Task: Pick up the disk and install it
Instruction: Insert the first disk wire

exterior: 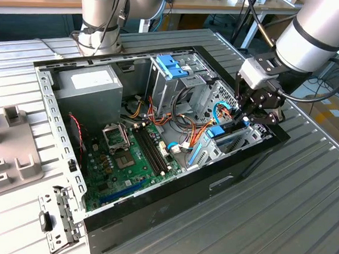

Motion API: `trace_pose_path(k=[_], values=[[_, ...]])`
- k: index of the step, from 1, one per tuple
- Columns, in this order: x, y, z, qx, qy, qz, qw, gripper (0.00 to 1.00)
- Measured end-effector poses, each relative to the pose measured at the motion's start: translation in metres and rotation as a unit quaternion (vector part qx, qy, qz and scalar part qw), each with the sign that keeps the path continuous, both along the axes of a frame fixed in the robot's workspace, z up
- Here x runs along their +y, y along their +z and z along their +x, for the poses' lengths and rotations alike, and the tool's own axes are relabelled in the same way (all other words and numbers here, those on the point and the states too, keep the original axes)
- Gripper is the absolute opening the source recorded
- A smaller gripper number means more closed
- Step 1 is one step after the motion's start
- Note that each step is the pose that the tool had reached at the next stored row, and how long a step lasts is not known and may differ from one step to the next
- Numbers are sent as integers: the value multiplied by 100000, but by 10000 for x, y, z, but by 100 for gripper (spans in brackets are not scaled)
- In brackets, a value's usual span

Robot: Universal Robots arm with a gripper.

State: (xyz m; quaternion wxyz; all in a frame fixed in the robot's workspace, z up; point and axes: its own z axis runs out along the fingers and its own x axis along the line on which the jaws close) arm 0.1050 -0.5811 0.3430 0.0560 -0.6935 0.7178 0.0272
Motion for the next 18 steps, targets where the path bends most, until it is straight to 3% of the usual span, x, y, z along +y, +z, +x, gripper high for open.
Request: trace_pose_path(k=[11,18], values=[[14,23,0,-1,2,-16,100000,17],[14,-10,0,1,3,14,100000,17]])
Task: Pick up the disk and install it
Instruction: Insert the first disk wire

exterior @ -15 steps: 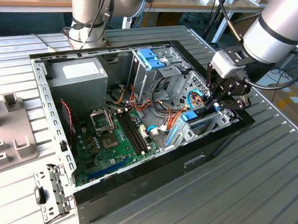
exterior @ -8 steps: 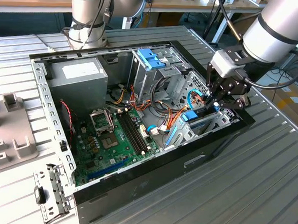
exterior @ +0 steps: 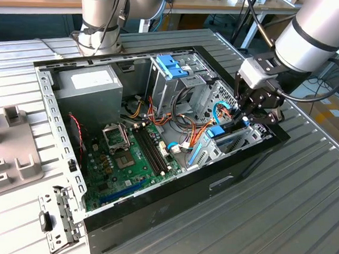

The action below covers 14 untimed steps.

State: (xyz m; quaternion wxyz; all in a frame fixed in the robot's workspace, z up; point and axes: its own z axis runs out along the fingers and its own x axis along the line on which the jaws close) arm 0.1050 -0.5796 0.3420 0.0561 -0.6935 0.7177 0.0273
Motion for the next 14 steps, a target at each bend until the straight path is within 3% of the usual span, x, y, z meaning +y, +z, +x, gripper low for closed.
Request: trace_pose_path(k=[12,13,14], values=[[-1,-40,0,-1,-3,28,100000,18],[-1,-39,0,0,-4,10,100000,31],[0,-40,0,-2,-2,8,100000,31]])
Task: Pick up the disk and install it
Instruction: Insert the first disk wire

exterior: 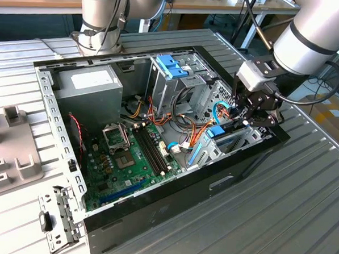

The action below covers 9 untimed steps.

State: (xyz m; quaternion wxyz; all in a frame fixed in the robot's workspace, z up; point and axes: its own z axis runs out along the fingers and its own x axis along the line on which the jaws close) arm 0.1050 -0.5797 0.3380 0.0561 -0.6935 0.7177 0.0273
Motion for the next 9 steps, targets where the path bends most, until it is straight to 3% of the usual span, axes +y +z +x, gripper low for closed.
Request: trace_pose_path(k=[5,9], values=[[0,27,0,-1,-1,-1,100000,31],[0,109,0,-1,-3,87,100000,31]])
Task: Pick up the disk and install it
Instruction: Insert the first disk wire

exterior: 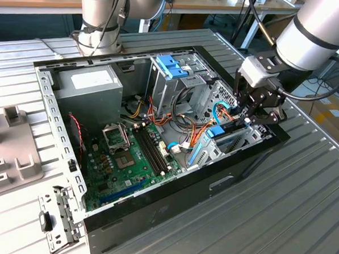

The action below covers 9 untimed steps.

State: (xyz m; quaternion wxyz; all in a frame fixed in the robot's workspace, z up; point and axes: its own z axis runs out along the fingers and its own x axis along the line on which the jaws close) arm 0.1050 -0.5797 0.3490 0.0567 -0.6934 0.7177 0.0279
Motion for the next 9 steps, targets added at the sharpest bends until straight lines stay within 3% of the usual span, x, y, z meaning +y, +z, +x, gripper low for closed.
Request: trace_pose_path(k=[2,7,9], values=[[0,47,0,1,2,115,100000,31],[0,53,0,0,3,652,99998,29],[0,52,0,1,5,791,99997,16]])
